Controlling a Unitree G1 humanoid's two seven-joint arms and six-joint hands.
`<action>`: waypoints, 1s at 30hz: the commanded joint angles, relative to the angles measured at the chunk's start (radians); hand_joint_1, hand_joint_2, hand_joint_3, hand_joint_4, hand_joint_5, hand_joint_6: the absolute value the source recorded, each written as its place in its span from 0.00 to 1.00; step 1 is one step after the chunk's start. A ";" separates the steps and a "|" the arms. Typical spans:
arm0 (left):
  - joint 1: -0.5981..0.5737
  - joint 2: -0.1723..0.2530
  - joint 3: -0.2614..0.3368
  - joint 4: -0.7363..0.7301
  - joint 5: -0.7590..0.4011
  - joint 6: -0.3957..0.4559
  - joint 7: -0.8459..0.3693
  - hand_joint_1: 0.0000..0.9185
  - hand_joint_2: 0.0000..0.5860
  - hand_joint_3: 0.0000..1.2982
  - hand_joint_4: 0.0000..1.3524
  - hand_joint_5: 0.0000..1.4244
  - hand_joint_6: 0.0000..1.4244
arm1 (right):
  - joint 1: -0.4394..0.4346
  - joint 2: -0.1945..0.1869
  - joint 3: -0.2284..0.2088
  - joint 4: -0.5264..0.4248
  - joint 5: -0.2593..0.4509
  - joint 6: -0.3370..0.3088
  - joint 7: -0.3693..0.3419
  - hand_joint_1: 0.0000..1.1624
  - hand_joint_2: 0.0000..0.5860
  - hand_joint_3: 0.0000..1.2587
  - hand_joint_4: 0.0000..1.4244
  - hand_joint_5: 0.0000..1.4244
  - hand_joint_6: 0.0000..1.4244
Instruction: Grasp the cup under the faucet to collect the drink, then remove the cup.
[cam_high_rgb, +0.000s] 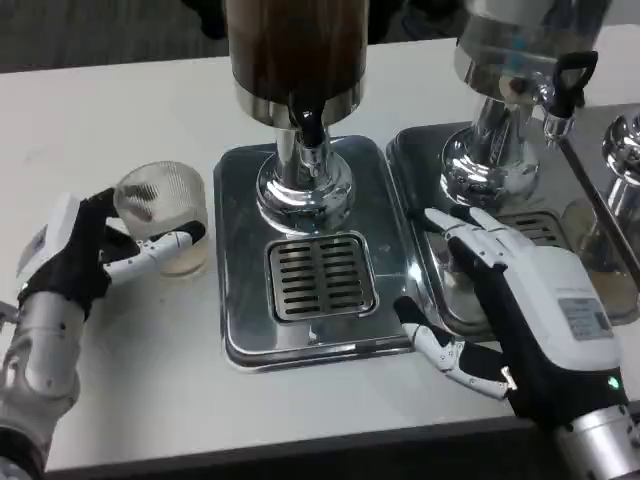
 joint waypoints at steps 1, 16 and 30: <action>0.047 -0.029 -0.005 0.011 0.002 0.003 -0.003 0.72 0.04 0.45 0.49 0.65 0.75 | 0.012 -0.002 -0.015 -0.017 0.018 0.005 0.013 0.49 0.64 0.17 0.18 0.10 0.13; 0.080 -0.008 -0.018 -0.008 0.025 -0.064 0.165 0.73 0.00 0.61 0.68 0.78 0.97 | -0.008 0.004 -0.008 0.001 0.036 -0.009 0.020 0.50 0.64 0.17 0.18 0.10 0.13; 0.113 0.059 -0.006 -0.072 0.047 -0.220 0.269 0.72 0.00 0.60 0.66 0.76 0.97 | -0.015 0.014 0.006 0.014 0.043 -0.017 0.008 0.50 0.64 0.17 0.18 0.10 0.13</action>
